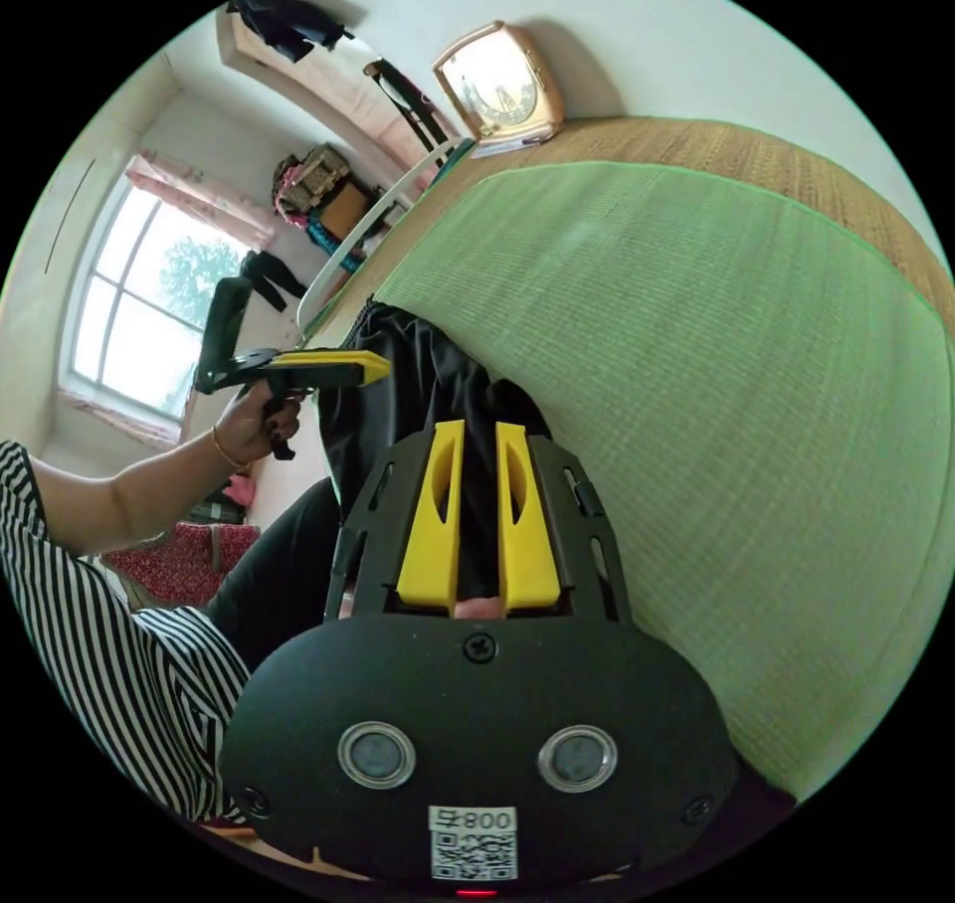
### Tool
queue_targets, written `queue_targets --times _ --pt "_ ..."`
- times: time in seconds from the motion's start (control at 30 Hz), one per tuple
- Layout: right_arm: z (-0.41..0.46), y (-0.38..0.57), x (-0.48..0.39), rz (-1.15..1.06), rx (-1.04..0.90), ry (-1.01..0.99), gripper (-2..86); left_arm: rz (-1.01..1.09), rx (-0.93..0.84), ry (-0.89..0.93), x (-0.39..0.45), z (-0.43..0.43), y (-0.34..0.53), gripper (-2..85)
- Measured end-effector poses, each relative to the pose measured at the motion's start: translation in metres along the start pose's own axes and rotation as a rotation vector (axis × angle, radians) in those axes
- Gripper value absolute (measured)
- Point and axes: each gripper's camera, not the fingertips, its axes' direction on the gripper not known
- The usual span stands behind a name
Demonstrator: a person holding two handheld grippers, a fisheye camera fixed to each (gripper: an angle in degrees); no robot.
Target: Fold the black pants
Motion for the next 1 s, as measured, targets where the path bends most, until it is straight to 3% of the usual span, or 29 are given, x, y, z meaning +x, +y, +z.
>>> queue_targets --times 0.27,0.37,0.6,0.77,1.0 --pt "0.073 -0.049 0.026 0.019 -0.075 0.032 6.6 -0.246 0.103 -0.183 -0.152 -0.057 0.052 8.8" --pt "0.093 -0.062 0.034 0.03 -0.085 0.037 6.1 -0.294 0.089 -0.145 -0.194 -0.06 0.062 9.1" --pt "0.129 -0.09 0.06 0.069 -0.124 0.07 2.6 -0.265 0.03 -0.063 -0.245 -0.059 0.072 5.6" --pt "0.134 -0.1 0.079 0.088 -0.107 0.054 1.0 -0.244 0.094 -0.035 -0.274 -0.087 0.083 1.4" --pt "0.121 -0.11 0.114 0.158 -0.012 -0.083 0.6 -0.222 0.101 -0.043 -0.295 -0.099 0.091 0.4"
